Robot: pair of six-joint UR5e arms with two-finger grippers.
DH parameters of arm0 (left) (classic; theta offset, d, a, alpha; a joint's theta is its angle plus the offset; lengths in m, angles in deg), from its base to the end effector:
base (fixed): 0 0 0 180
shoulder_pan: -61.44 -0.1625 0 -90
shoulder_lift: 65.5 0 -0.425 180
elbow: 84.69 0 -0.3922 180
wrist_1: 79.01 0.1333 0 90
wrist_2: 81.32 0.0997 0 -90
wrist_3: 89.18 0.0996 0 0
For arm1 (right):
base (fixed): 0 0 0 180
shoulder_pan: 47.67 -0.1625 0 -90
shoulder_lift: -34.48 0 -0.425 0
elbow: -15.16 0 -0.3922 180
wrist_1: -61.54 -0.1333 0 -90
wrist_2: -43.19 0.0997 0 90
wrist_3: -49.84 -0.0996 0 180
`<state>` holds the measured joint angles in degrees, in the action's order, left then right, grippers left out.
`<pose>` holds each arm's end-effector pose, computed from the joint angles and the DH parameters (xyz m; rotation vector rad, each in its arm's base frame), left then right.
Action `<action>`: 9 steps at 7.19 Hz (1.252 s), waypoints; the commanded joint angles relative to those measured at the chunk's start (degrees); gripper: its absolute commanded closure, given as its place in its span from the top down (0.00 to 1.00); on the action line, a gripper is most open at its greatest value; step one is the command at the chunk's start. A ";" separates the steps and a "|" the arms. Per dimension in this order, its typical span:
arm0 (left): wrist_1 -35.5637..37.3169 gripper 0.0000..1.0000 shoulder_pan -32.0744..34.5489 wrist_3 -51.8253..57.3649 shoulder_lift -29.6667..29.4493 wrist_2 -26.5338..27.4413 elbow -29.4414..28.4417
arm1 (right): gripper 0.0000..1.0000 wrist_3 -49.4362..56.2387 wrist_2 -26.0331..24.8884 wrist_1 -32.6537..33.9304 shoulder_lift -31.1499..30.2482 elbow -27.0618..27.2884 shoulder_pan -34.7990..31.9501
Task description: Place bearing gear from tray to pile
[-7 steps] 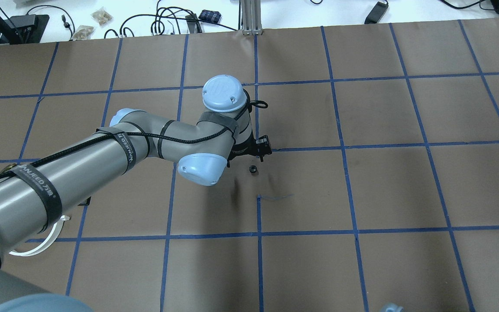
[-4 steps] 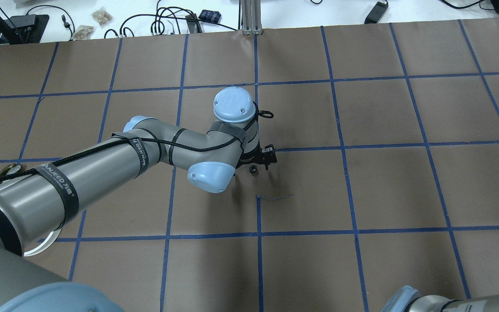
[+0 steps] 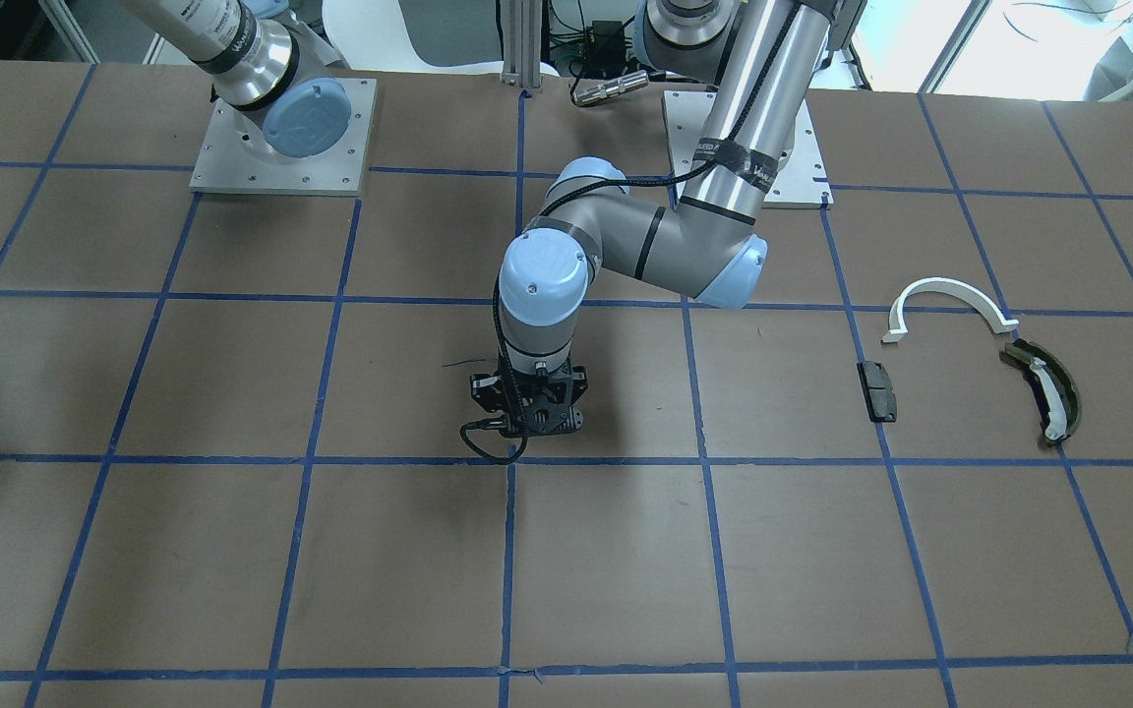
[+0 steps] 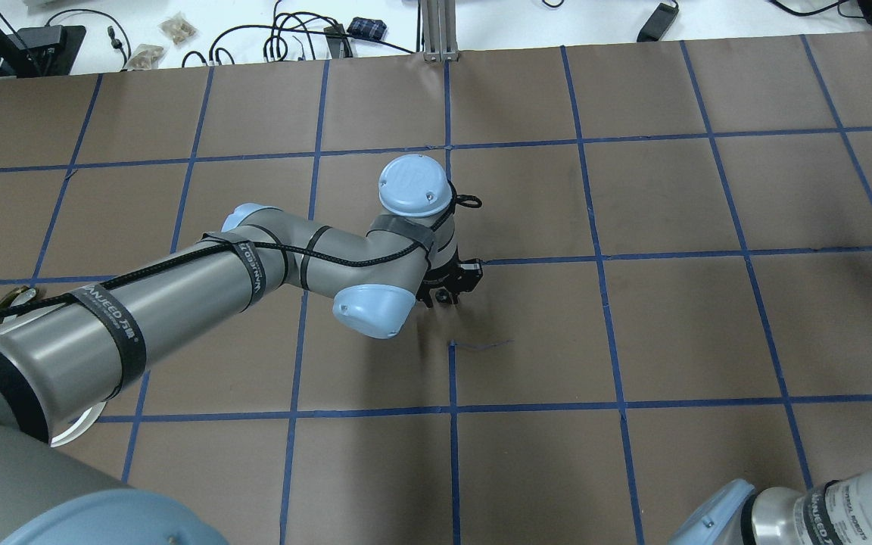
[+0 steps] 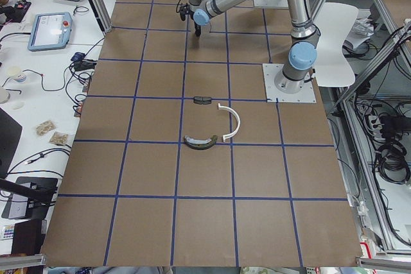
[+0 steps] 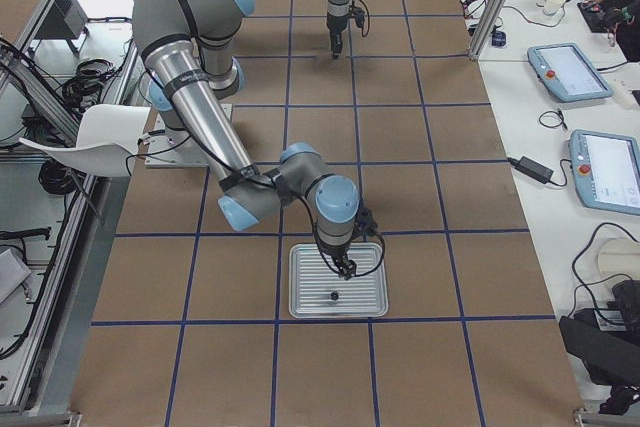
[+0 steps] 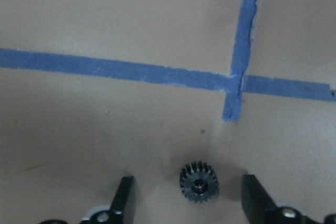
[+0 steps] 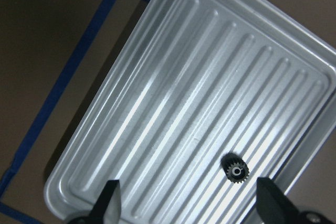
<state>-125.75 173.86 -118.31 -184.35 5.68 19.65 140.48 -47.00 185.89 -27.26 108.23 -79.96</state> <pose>-0.3534 -0.4934 0.1670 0.1810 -3.0884 -0.0335 -0.4709 -0.4549 0.2387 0.8756 -2.9633 0.0173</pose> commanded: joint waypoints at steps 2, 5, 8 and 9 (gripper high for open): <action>1.21 0.03 0.00 0.30 -0.06 0.01 -0.10 | 0.91 5.24 1.42 2.72 6.18 -2.72 3.02; -4.37 0.00 -6.91 7.76 6.41 0.19 -0.19 | 0.73 5.35 2.74 4.32 7.25 -2.90 3.02; -18.88 0.00 -19.10 24.60 16.69 11.68 3.30 | 0.66 5.17 4.41 4.76 7.16 -2.81 2.94; -17.35 0.00 -26.47 35.70 18.99 11.79 5.24 | 0.65 5.17 4.50 5.72 7.60 -3.25 2.94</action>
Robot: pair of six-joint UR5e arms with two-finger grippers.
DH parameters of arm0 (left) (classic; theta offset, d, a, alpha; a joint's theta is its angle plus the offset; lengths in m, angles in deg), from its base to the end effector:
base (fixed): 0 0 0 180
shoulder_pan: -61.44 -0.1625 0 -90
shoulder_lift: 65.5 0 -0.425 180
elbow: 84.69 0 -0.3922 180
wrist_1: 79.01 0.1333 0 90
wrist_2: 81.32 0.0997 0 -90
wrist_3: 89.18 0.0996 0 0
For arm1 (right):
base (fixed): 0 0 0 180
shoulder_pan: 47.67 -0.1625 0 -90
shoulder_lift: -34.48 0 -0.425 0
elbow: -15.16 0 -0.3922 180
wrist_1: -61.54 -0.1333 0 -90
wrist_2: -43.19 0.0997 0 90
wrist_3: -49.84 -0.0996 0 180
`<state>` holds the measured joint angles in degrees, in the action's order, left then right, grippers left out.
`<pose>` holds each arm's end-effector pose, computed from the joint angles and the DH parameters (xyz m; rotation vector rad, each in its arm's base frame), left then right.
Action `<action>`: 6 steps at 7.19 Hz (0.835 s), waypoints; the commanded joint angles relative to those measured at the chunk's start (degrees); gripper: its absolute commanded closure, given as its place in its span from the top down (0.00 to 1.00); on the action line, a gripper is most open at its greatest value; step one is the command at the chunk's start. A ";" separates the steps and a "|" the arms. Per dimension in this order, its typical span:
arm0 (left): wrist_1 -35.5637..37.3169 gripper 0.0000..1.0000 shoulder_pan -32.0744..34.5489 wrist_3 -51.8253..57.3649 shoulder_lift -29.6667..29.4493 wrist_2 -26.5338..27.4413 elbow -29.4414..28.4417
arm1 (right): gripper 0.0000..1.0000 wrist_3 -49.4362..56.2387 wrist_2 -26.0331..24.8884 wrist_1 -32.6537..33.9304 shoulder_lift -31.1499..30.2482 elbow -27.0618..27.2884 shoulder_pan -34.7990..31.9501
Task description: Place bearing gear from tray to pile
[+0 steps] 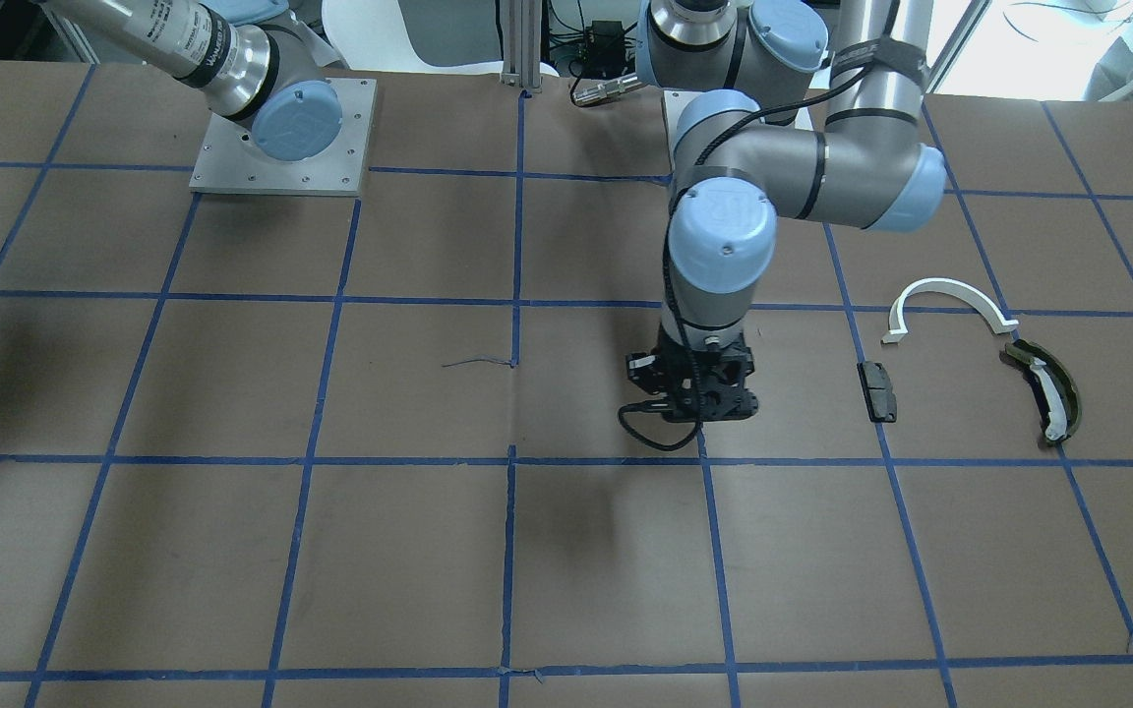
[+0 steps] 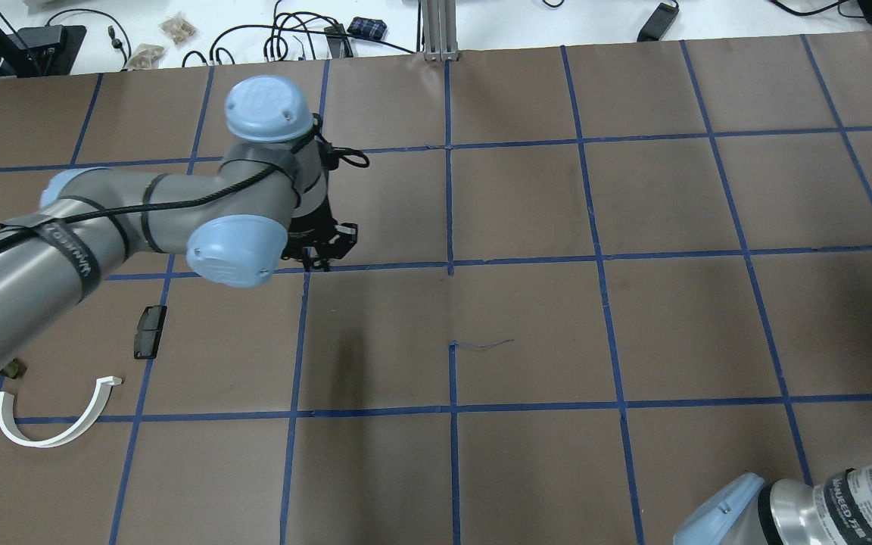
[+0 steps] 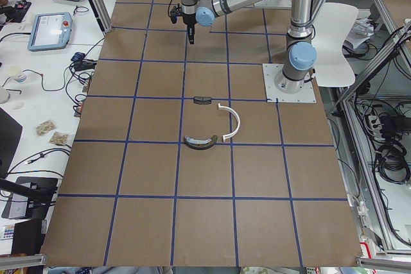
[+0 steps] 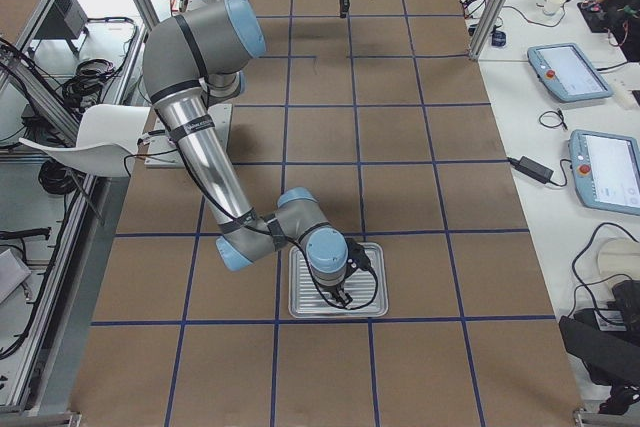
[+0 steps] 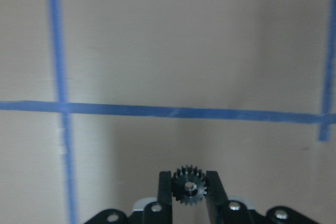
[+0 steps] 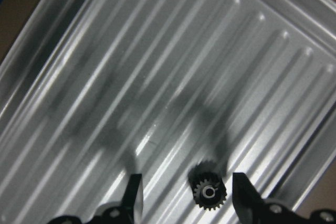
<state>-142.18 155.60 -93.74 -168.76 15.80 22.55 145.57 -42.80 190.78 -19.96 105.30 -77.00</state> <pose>-0.1590 -0.5184 0.2721 -0.0045 3.0118 0.0820 -0.5165 -0.4511 0.1864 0.9348 -2.9483 0.1255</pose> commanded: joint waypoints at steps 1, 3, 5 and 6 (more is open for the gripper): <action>0.93 0.00 -15.08 18.37 3.76 1.40 3.32 | 0.64 0.25 0.30 0.84 1.00 -1.11 -0.02; 5.65 0.00 -27.37 30.50 4.47 1.22 8.83 | 0.62 0.08 0.21 0.84 1.62 -2.08 -0.02; 17.92 0.00 -42.78 45.80 1.94 -5.87 14.56 | 0.47 -0.19 0.21 0.75 1.62 -2.08 -0.02; 18.78 0.00 -43.53 46.82 1.83 -5.90 15.71 | 0.31 0.33 0.13 0.84 1.71 -1.91 -0.02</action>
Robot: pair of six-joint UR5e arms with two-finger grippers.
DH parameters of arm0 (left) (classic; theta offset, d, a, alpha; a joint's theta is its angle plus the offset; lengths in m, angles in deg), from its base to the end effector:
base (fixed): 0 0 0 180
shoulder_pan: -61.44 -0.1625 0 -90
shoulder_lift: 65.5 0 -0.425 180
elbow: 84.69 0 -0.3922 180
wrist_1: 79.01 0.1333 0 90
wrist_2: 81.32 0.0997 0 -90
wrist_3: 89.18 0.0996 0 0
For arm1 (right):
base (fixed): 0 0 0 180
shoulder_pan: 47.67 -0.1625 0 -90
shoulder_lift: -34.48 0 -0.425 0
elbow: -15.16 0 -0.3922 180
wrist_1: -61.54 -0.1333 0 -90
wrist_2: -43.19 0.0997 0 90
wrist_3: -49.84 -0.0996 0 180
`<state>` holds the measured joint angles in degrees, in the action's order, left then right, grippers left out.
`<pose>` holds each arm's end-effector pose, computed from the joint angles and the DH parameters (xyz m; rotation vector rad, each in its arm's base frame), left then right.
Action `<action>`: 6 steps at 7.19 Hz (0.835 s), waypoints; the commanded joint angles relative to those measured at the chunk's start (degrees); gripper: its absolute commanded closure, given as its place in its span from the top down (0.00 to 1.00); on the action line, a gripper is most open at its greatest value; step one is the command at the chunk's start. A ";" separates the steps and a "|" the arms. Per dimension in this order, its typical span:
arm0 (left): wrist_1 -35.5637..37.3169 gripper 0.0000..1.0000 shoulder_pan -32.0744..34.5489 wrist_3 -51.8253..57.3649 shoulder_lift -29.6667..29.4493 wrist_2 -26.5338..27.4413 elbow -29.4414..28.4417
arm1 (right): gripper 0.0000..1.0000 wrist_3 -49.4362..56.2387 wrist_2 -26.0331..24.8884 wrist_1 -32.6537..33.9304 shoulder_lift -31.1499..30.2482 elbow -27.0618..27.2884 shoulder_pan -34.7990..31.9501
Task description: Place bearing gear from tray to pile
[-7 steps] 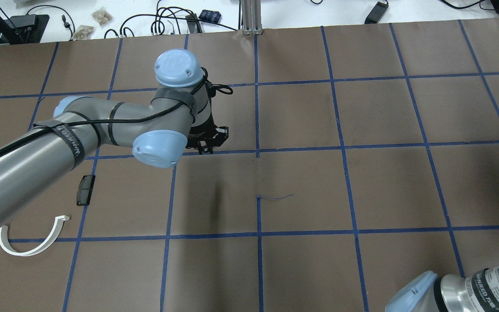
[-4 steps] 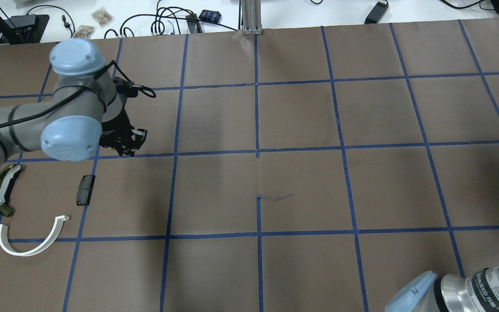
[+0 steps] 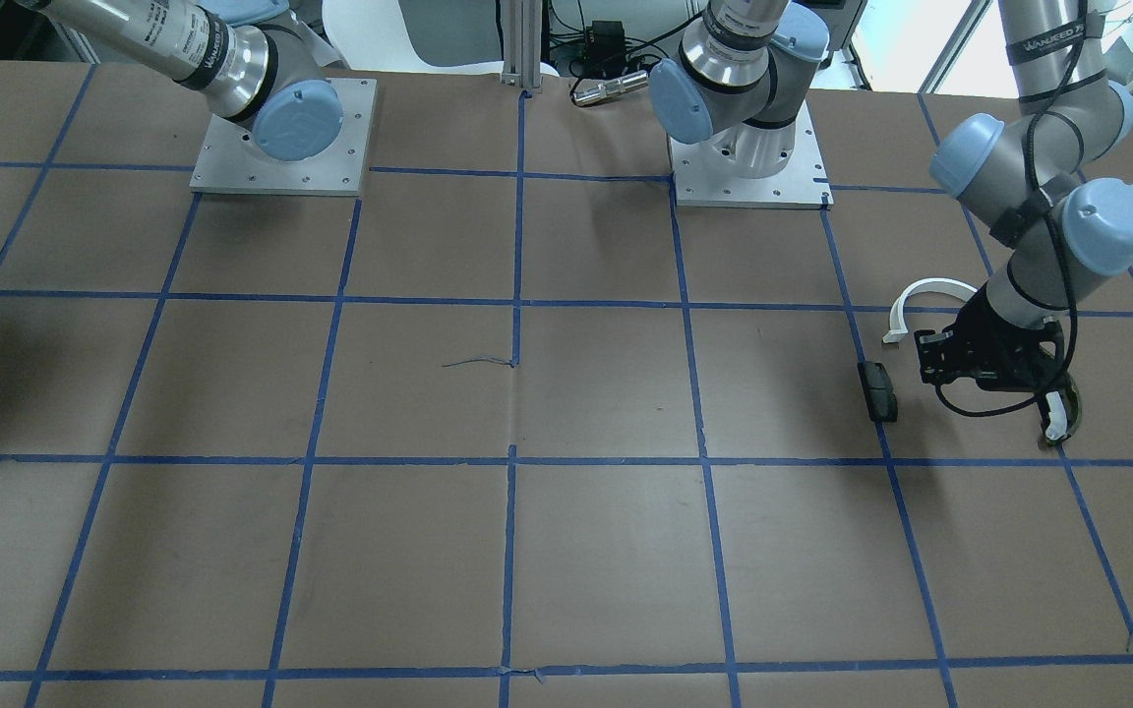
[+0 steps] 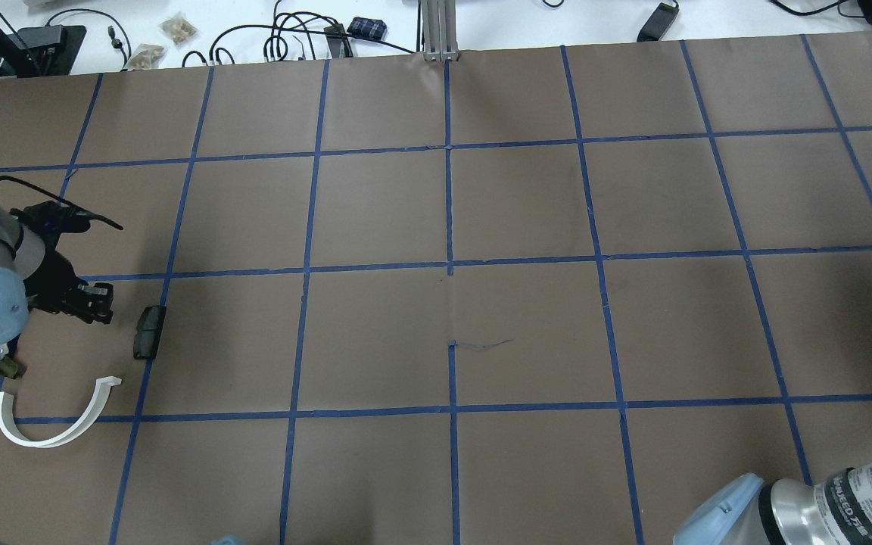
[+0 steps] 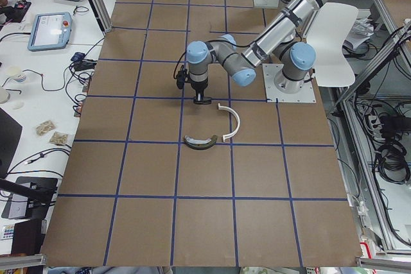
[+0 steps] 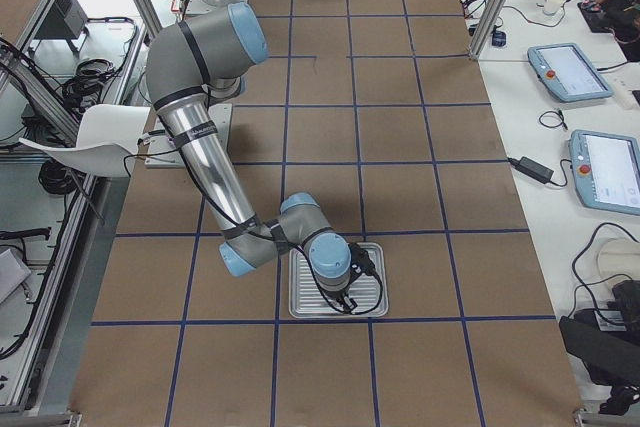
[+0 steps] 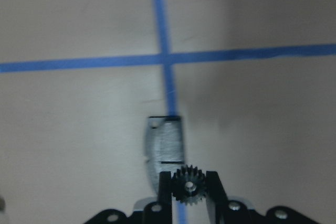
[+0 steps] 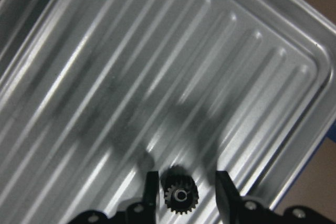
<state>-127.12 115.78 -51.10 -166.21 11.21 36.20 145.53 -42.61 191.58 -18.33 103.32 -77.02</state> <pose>0.1707 -0.4590 0.2207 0.0654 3.1023 0.0348 -0.5275 -0.4579 0.1833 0.9297 -2.9296 0.1361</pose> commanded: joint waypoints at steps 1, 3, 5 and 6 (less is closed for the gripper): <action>4.33 0.15 -5.02 8.19 -1.32 -1.74 3.55 | 0.21 0.37 -0.07 -0.05 -0.01 -0.09 0.09; 4.16 0.47 -7.83 9.19 -3.61 -6.48 2.78 | 0.18 -0.50 -0.86 -2.06 -2.81 -0.18 -0.44; 2.42 0.88 -6.62 8.59 -1.00 -10.66 0.41 | 0.18 -4.08 -1.30 -9.23 -10.43 -0.18 -3.14; -0.82 0.92 -6.00 8.41 -0.11 -13.84 0.05 | 0.19 -7.85 -3.48 -14.67 -15.08 -0.18 -6.12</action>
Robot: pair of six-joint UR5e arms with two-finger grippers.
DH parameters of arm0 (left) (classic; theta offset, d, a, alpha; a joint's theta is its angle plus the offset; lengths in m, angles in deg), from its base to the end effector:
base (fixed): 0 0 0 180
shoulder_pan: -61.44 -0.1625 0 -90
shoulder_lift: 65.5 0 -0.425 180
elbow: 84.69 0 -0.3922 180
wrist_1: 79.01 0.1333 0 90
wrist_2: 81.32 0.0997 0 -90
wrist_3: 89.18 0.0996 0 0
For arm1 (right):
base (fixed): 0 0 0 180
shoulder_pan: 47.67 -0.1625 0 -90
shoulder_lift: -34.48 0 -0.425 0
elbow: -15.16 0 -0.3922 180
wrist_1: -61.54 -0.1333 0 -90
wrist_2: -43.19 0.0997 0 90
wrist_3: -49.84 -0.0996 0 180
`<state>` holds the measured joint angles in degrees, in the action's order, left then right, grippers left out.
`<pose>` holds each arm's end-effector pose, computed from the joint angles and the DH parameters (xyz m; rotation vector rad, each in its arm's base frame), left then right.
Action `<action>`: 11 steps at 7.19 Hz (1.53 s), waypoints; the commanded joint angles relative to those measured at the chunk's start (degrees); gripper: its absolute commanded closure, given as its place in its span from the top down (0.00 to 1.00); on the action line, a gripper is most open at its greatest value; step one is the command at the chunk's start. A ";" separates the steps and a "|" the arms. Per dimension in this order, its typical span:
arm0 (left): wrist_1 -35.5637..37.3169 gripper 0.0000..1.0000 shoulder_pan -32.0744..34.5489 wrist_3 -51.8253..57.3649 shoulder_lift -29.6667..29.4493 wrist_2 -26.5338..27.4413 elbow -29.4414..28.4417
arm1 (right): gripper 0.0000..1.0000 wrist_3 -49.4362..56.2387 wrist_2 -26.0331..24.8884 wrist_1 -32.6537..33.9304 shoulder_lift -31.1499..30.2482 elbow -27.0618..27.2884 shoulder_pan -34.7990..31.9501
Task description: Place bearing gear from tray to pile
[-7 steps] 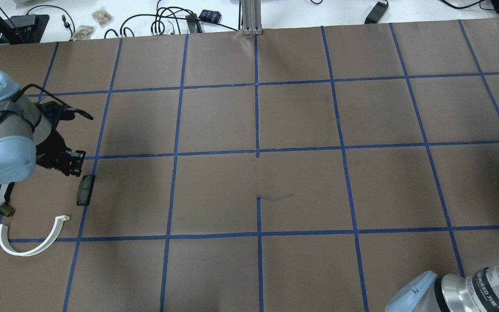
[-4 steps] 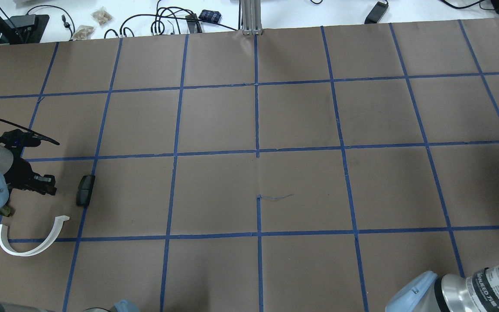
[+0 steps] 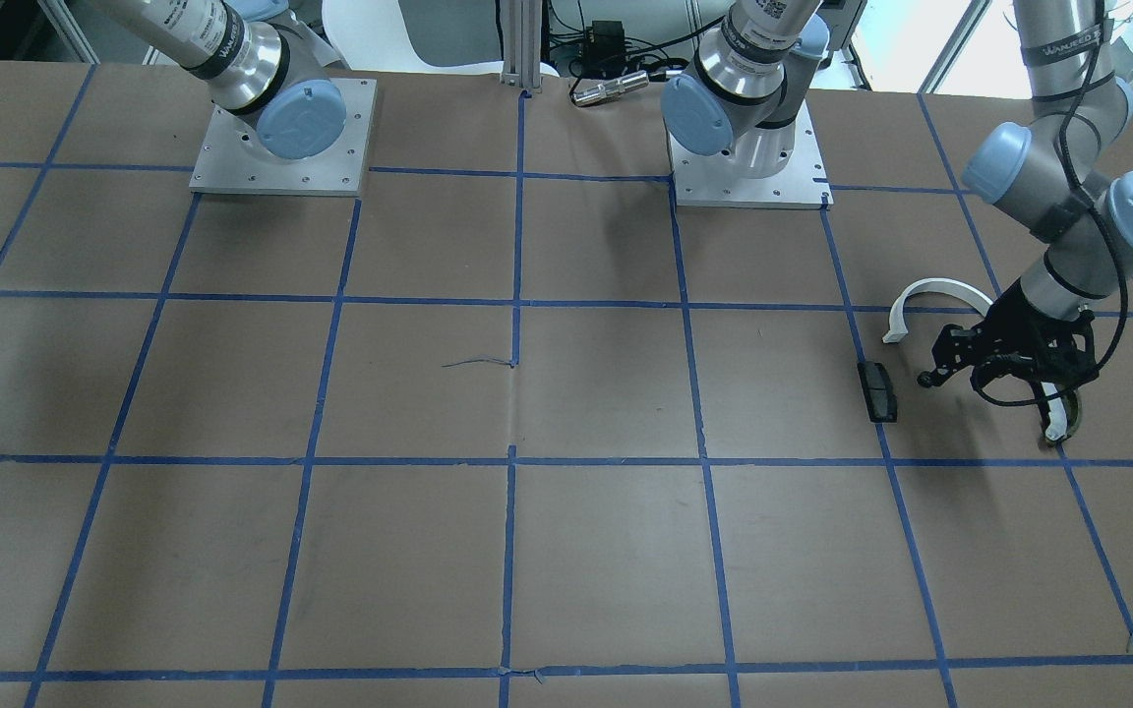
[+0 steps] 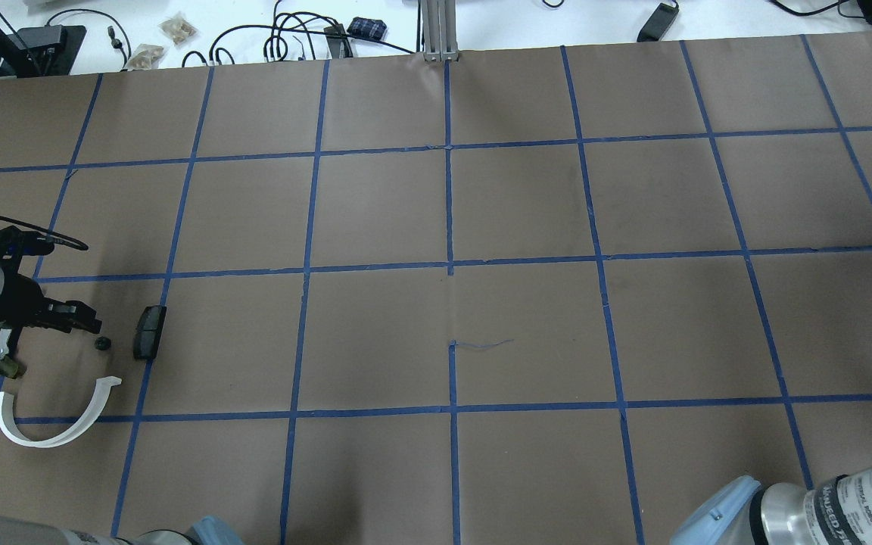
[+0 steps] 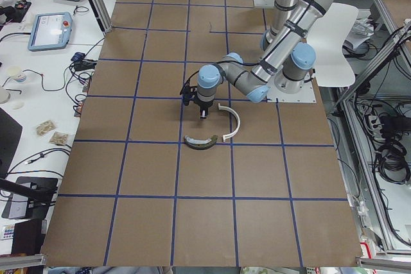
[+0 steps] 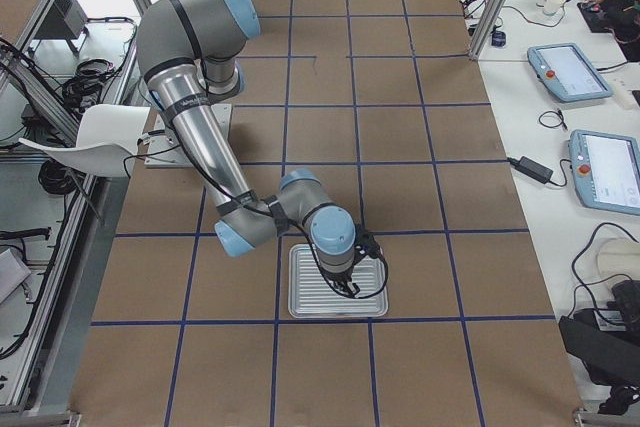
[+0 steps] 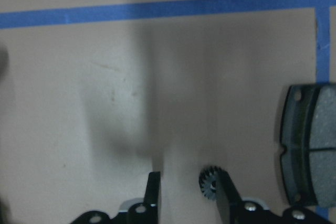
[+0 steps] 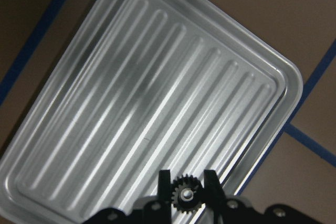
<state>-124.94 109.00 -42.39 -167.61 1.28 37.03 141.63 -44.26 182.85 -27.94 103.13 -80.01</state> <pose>0.2108 -0.4471 0.2081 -0.1161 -3.0471 0.1430 -0.4838 -0.4693 0.2811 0.8996 -2.9190 0.1061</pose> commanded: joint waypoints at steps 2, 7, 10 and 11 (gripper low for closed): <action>-3.46 0.92 5.50 -1.08 3.40 -5.77 -3.23 | 0.19 -17.70 -2.55 -21.30 -16.80 0.53 -10.07; -6.98 0.92 20.61 -29.07 4.10 -10.36 -7.37 | 0.19 -75.90 0.77 -34.65 -26.87 0.53 -42.46; -7.15 1.00 23.10 -36.32 4.29 -10.62 -6.50 | 0.19 -107.96 1.23 -23.38 -19.09 1.31 -65.58; -7.24 1.00 23.54 -36.42 4.20 -12.53 -6.23 | 0.18 -109.18 2.45 -19.22 -14.70 2.80 -70.53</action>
<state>-132.08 132.00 -77.77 -163.29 -9.73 30.47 38.30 -42.80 158.03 -47.48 104.64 -143.19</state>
